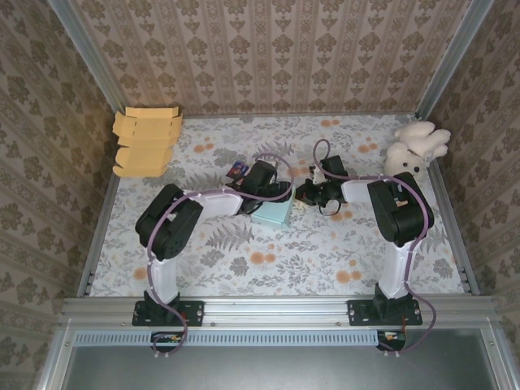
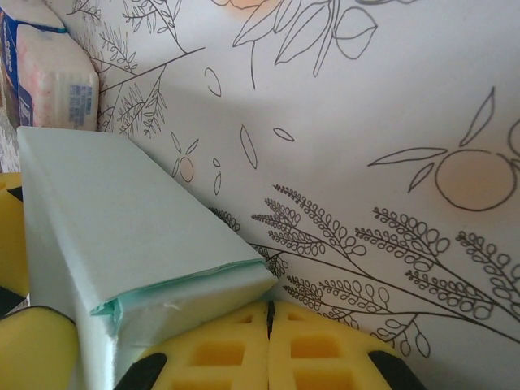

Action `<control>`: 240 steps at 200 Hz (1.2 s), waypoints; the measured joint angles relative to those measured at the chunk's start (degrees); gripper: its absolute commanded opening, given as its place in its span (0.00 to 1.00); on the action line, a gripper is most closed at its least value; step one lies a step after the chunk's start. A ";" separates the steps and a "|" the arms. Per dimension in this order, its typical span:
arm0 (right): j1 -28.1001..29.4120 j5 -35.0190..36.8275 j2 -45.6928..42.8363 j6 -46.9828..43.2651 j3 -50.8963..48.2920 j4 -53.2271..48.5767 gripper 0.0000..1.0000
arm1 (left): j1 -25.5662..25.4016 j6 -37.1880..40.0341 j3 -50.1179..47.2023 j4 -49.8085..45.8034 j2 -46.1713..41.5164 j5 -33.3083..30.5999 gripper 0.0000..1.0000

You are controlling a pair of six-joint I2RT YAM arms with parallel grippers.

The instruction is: Fold the paper box

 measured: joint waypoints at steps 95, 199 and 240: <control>0.11 1.38 -1.44 2.51 -4.15 6.86 0.09 | -0.63 -1.03 -3.65 1.03 -2.75 -1.22 0.84; 2.51 4.76 -4.90 1.14 -7.08 7.08 0.08 | 1.95 -3.10 -13.03 1.81 -14.51 5.42 0.90; 2.89 6.40 -12.50 -0.17 -10.38 4.11 0.08 | 1.95 -3.08 -16.46 1.29 -20.90 4.28 0.91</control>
